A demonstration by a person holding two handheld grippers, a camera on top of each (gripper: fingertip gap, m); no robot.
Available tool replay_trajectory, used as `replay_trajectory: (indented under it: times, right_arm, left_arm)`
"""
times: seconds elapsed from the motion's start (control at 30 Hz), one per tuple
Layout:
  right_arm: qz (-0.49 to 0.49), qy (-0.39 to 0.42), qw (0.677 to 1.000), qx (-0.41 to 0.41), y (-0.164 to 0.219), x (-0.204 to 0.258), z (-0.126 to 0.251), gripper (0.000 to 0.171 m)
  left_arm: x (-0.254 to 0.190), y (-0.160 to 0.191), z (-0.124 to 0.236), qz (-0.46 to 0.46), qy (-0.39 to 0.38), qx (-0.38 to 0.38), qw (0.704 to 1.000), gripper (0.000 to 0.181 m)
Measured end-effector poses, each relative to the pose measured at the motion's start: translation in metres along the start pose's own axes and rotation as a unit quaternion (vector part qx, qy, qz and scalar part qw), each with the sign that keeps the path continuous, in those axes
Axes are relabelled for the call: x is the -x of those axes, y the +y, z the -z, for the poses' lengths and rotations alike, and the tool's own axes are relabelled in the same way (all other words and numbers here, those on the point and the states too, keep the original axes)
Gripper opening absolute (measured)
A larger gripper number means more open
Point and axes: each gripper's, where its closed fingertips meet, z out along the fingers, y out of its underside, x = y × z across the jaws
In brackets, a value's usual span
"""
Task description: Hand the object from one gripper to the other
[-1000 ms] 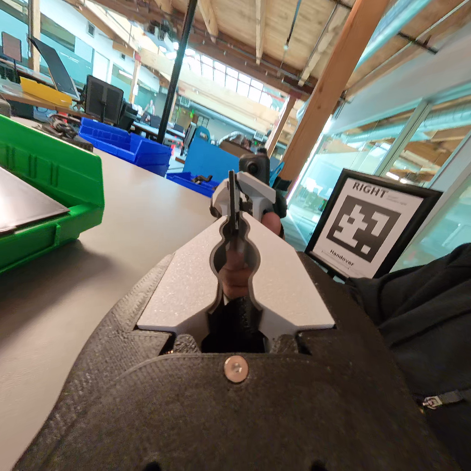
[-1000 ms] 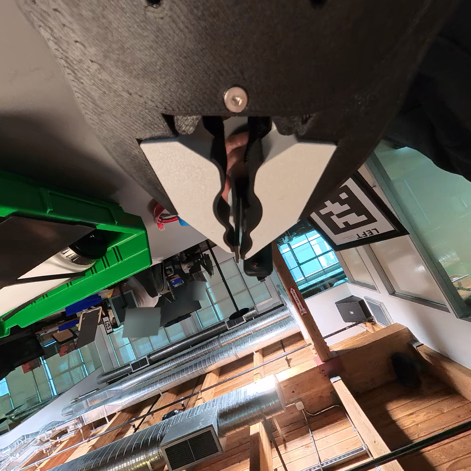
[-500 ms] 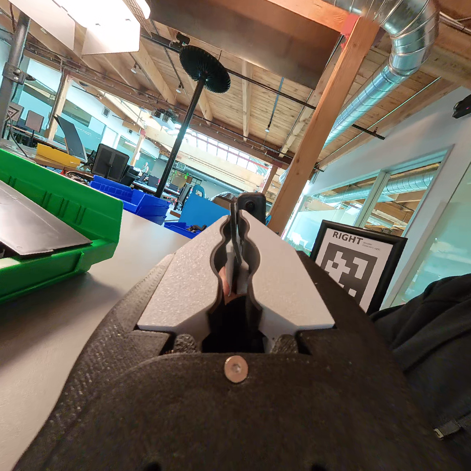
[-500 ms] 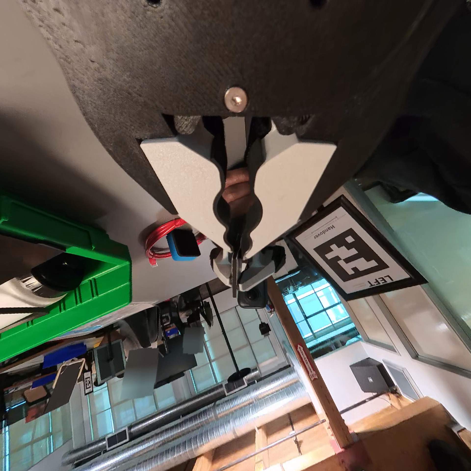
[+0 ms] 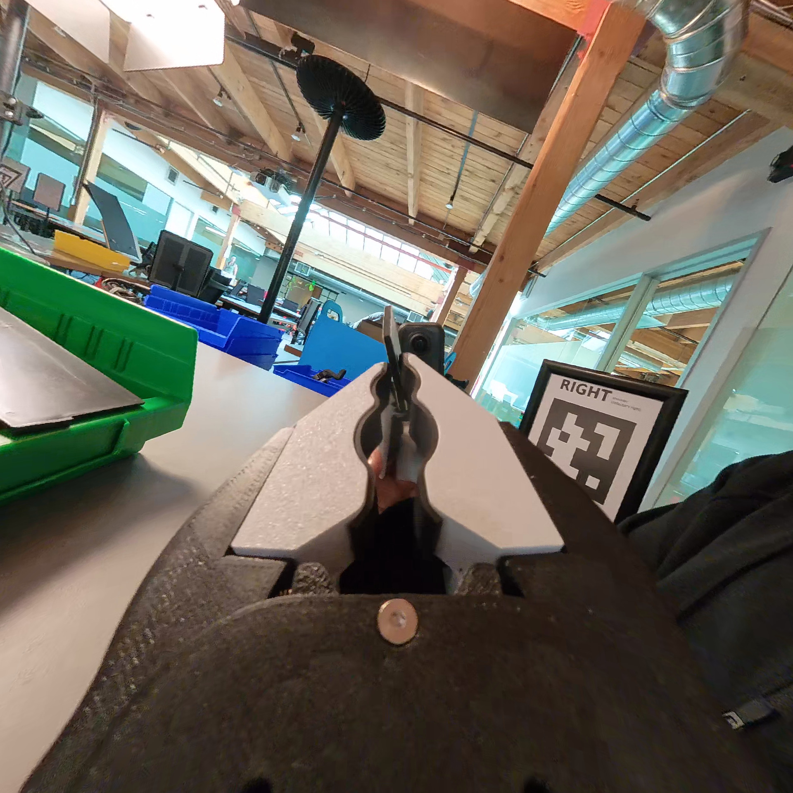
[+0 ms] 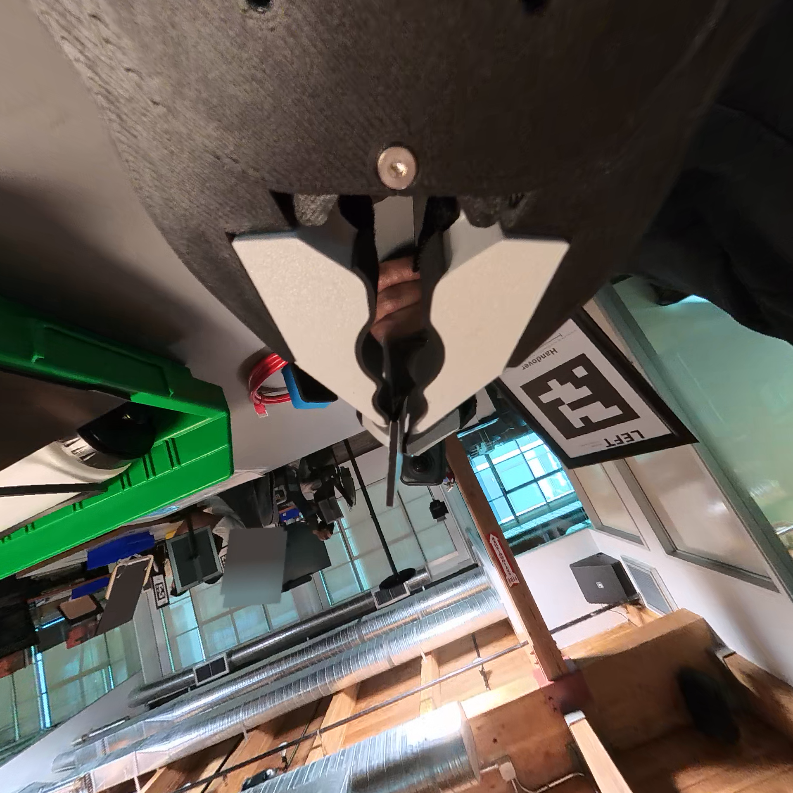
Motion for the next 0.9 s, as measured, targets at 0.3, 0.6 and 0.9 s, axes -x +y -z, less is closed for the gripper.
replay_trajectory:
  times: [0.3, 0.6, 0.9]
  right_arm:
    - [0.0, -0.004, 1.0, -0.026, -0.008, 0.001, 0.006, 0.004]
    - [0.007, 0.003, 0.999, -0.041, -0.012, 0.0, 0.009, 0.005]
    - [0.004, -0.004, 0.998, -0.061, -0.017, 0.001, 0.013, 0.004]
  left_arm:
    - [-0.005, 0.012, -0.006, 0.006, 0.015, 0.042, 0.999, 0.004]
    - [-0.005, 0.027, -0.015, -0.006, 0.0, 0.086, 0.996, 0.004]
    - [-0.011, 0.049, -0.021, -0.028, 0.001, 0.153, 0.988, 0.006]
